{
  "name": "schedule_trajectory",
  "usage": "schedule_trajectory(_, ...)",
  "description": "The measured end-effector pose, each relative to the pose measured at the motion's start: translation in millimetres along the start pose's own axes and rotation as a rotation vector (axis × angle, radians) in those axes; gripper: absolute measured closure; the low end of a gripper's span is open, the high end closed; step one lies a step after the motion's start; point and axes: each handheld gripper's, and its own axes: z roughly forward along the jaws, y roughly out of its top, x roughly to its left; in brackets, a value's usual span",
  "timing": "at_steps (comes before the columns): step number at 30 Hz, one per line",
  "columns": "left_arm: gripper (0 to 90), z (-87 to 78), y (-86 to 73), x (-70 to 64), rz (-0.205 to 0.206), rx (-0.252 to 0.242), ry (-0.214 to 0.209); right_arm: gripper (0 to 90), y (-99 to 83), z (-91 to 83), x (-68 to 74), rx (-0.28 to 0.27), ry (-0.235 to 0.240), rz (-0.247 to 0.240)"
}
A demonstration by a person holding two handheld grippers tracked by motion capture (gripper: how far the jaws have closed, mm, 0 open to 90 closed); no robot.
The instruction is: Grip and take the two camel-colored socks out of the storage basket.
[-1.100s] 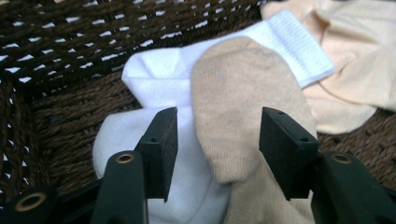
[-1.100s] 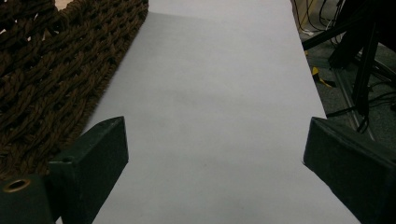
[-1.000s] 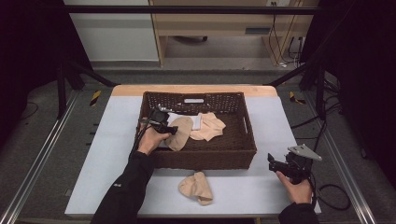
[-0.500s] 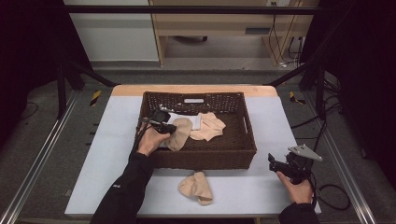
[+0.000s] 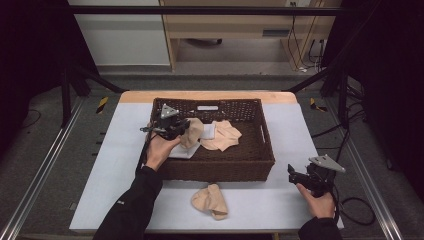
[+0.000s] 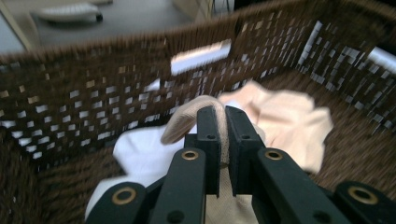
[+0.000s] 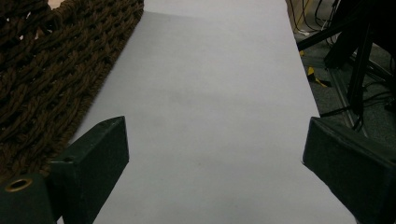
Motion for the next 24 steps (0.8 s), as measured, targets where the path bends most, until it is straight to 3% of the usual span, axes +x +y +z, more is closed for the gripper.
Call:
schedule_trajectory(4, 84.5, -11.1, 7.4, -6.4, -0.01, -0.085, -0.019, 7.3, 0.1, 0.4, -0.4, 0.001, -0.002, 0.007)
schedule_trajectory(9, 84.4, -31.9, 17.4, -16.6, -0.016, -0.158, -0.056, 7.3, 0.1, 0.0, -0.5, 0.001, -0.004, 0.005)
schedule_trajectory(13, 84.4, -43.2, 20.9, -21.7, -0.012, -0.186, -0.069, 7.3, 0.0, 0.0, -0.2, 0.001, -0.003, 0.007)
schedule_trajectory(17, 84.4, -67.7, 28.2, -34.7, 0.009, -0.233, -0.099, 7.3, 0.1, -0.4, -0.4, -0.002, -0.007, 0.008)
schedule_trajectory(20, 84.4, -77.2, 30.6, -40.0, 0.017, -0.253, -0.11, 7.3, 0.1, -0.2, -0.8, -0.003, -0.008, 0.005)
schedule_trajectory(21, 84.5, -88.9, 33.0, -47.3, 0.028, -0.274, -0.125, 7.3, 0.1, -0.3, -0.9, -0.004, -0.009, 0.006)
schedule_trajectory(24, 84.4, -98.5, 34.8, -53.8, 0.045, -0.281, -0.136, 7.3, 0.0, -0.4, -0.9, -0.005, -0.013, 0.005)
